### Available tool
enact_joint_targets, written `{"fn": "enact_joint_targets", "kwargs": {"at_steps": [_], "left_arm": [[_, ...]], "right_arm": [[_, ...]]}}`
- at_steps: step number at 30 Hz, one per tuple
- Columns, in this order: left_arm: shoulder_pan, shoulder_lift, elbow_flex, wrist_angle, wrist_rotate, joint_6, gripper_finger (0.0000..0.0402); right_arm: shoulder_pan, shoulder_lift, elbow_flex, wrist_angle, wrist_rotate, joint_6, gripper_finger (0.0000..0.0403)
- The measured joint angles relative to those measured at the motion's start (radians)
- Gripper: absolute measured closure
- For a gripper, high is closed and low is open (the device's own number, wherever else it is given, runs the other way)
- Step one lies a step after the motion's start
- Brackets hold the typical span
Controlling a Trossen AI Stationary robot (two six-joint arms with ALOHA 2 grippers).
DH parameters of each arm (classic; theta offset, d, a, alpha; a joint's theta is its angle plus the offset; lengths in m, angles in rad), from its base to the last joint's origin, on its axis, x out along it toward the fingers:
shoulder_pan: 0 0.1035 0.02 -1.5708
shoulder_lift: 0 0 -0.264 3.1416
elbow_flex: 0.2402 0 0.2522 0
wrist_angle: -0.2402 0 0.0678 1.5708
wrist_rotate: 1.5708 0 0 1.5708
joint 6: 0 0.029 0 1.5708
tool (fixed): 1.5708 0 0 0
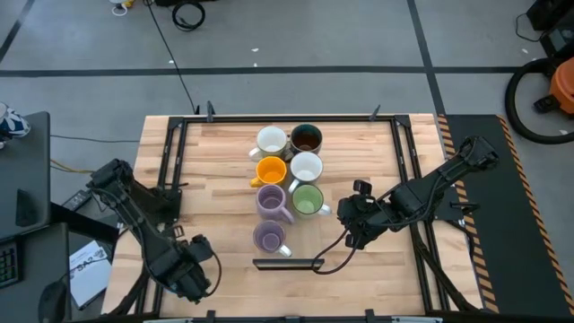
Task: Place coffee mugs
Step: Put the blue mug on the shelf
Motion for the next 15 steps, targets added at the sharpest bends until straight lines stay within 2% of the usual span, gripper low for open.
{"fn": "enact_joint_targets", "kwargs": {"at_steps": [11, 15], "left_arm": [[-0.048, 0.0, -0.118, 0.015, 0.005, -0.021, 0.0242], [-0.059, 0.0, -0.172, 0.038, 0.051, -0.021, 0.0242]], "right_arm": [[0.0, 0.0, 0.0, 0.0, 0.0, 0.0, 0.0289], [0.0, 0.0, 0.0, 0.0, 0.0, 0.0, 0.0289]]}}
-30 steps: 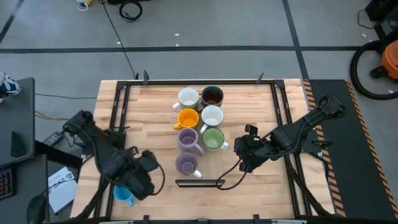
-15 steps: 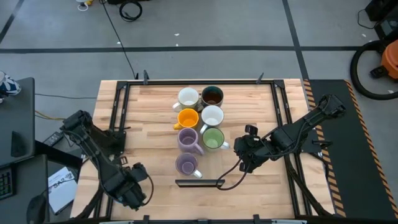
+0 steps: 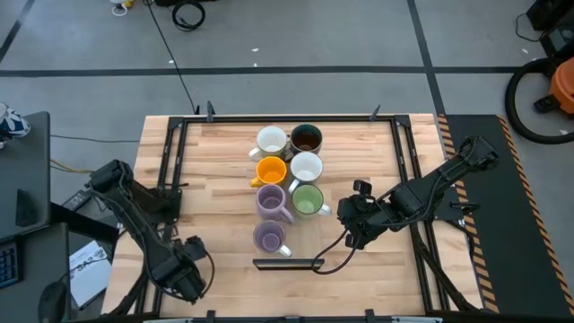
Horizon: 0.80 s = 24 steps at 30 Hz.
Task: Place coffee mugs
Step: Put the blue mug on the shelf
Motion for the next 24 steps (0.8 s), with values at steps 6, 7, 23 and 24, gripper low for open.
{"fn": "enact_joint_targets", "kwargs": {"at_steps": [6, 7, 23, 24], "left_arm": [[-0.003, 0.0, -0.083, 0.079, 0.067, 0.025, 0.0242], [-0.003, 0.0, -0.093, 0.106, 0.079, 0.03, 0.0242], [-0.002, 0.0, -0.174, 0.395, 0.054, -0.086, 0.0242], [-0.002, 0.0, -0.173, 0.41, 0.053, -0.106, 0.0242]], "right_arm": [[0.0, 0.0, 0.0, 0.0, 0.0, 0.0, 0.0289], [0.0, 0.0, 0.0, 0.0, 0.0, 0.0, 0.0289], [0.0, 0.0, 0.0, 0.001, 0.0, -0.033, 0.0289], [0.0, 0.0, 0.0, 0.001, 0.0, -0.033, 0.0289]]}}
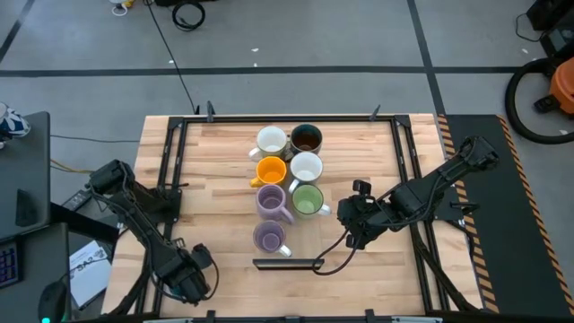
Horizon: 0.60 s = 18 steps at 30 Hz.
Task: Place coffee mugs
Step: Put the blue mug on the shelf
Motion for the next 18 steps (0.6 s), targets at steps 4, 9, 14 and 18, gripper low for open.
{"fn": "enact_joint_targets", "kwargs": {"at_steps": [4, 9, 14, 18], "left_arm": [[0.0, 0.0, 0.001, 0.038, -0.016, -0.032, 0.0242], [0.006, 0.0, 0.001, 0.074, -0.038, -0.132, 0.0261], [0.018, 0.0, 0.001, 0.113, -0.035, -0.198, 0.0312], [0.026, 0.0, 0.001, 0.15, -0.039, -0.219, 0.0363]], "right_arm": [[0.0, 0.0, 0.0, 0.004, 0.0, 0.01, 0.0289], [0.0, 0.0, 0.0, 0.02, 0.0, 0.011, 0.0289], [0.0, 0.0, 0.0, 0.051, 0.0, 0.011, 0.0289], [0.0, 0.0, 0.0, 0.067, 0.0, 0.011, 0.0289]]}}
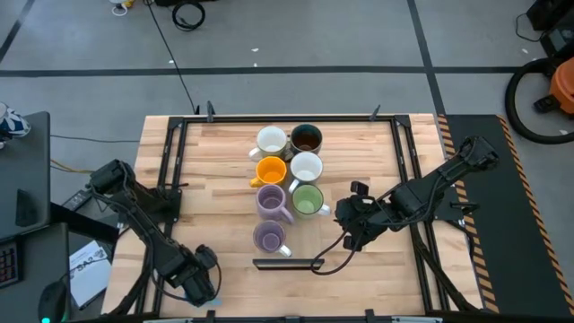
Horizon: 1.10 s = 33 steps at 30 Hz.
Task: Place coffee mugs
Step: Put the blue mug on the shelf
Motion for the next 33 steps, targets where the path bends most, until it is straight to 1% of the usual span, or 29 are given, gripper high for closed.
{"fn": "enact_joint_targets", "kwargs": {"at_steps": [1, 7, 14, 20, 24, 26, 29, 33], "left_arm": [[0.004, 0.0, 0.0, 0.006, -0.002, 0.003, 0.0372], [0.031, 0.002, 0.009, 0.016, 0.001, 0.009, 0.0373], [0.068, 0.002, 0.102, 0.013, 0.004, 0.044, 0.0373], [0.102, 0.002, 0.239, 0.008, 0.075, 0.046, 0.0373], [0.133, 0.002, 0.358, -0.034, 0.097, 0.048, 0.0373], [0.149, 0.002, 0.421, -0.067, 0.097, 0.048, 0.0373], [0.176, 0.002, 0.518, -0.071, 0.091, 0.044, 0.0373], [0.221, 0.002, 0.631, -0.088, 0.039, 0.044, 0.0373]], "right_arm": [[0.0, 0.0, 0.0, 0.003, 0.0, 0.0, 0.0289], [0.0, 0.0, 0.0, 0.021, -0.019, 0.008, 0.0289], [0.0, 0.0, 0.0, 0.06, -0.065, 0.007, 0.0289], [0.0, 0.0, 0.0, 0.088, -0.133, 0.007, 0.0289], [0.0, 0.0, 0.0, 0.123, -0.166, 0.006, 0.0289], [0.0, 0.0, 0.0, 0.135, -0.171, 0.005, 0.0289], [0.0, 0.0, 0.0, 0.151, -0.182, 0.005, 0.0289], [0.0, 0.0, 0.0, 0.168, -0.183, 0.005, 0.0289]]}}
